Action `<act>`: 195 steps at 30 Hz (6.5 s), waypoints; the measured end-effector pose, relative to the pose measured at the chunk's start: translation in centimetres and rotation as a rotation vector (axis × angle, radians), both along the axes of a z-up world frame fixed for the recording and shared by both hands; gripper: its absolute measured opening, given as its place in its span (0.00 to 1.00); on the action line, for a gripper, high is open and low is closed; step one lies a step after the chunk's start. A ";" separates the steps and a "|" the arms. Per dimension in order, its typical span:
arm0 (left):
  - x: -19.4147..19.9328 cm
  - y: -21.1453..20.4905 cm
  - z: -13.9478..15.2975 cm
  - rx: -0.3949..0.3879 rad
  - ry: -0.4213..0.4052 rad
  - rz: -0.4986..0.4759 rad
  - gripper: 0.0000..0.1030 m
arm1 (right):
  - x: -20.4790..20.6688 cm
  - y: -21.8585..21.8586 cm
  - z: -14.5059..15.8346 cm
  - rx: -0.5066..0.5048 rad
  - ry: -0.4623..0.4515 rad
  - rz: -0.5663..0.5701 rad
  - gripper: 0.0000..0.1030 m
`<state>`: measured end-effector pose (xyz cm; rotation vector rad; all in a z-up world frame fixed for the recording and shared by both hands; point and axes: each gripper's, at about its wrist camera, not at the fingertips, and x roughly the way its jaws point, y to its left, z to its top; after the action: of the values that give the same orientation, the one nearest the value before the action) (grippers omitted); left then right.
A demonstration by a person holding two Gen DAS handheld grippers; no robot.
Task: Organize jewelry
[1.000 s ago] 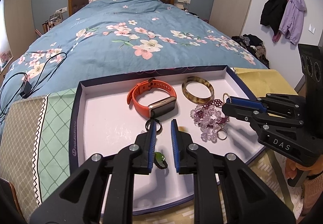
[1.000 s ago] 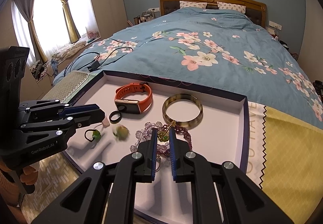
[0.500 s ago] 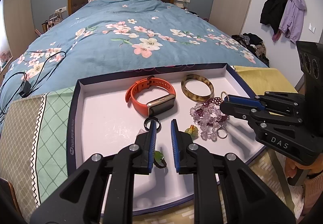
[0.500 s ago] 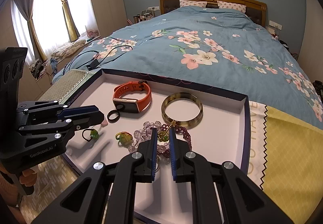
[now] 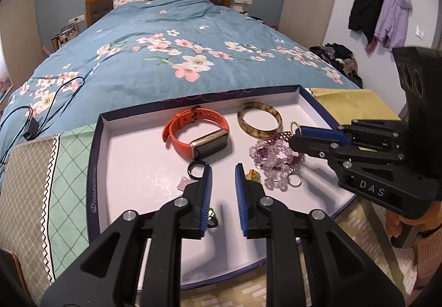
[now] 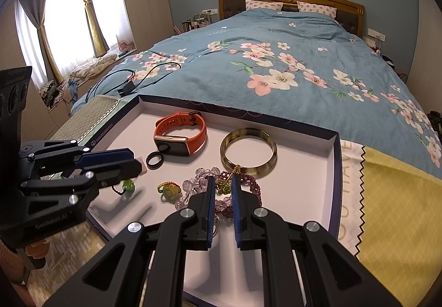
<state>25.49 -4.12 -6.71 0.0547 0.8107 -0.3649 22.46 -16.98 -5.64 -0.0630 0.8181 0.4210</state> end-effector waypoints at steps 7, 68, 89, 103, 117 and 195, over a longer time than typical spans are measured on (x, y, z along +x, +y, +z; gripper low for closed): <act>0.2 -1.7 -1.0 0.052 0.026 -0.053 0.24 | 0.0 0.0 -0.1 0.004 0.005 -0.001 0.10; -12.8 5.0 3.9 -0.015 -0.250 0.214 0.95 | -11.5 -1.6 2.6 0.065 -0.231 -0.107 0.93; -21.8 5.9 6.4 -0.055 -0.479 0.271 0.95 | -19.5 -2.1 4.8 0.105 -0.479 -0.181 0.93; -25.5 6.0 7.7 -0.077 -0.585 0.296 0.95 | -21.9 -3.0 5.4 0.146 -0.586 -0.219 0.93; -27.8 5.9 8.7 -0.086 -0.642 0.309 0.95 | -22.9 -3.3 5.9 0.163 -0.609 -0.251 0.93; -28.5 5.6 9.2 -0.112 -0.651 0.309 0.95 | -23.7 -3.1 6.6 0.155 -0.655 -0.260 0.93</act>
<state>-2.98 1.45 2.45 -0.0561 0.1472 -0.0833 -1.28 -20.04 0.98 0.0491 0.1420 0.1935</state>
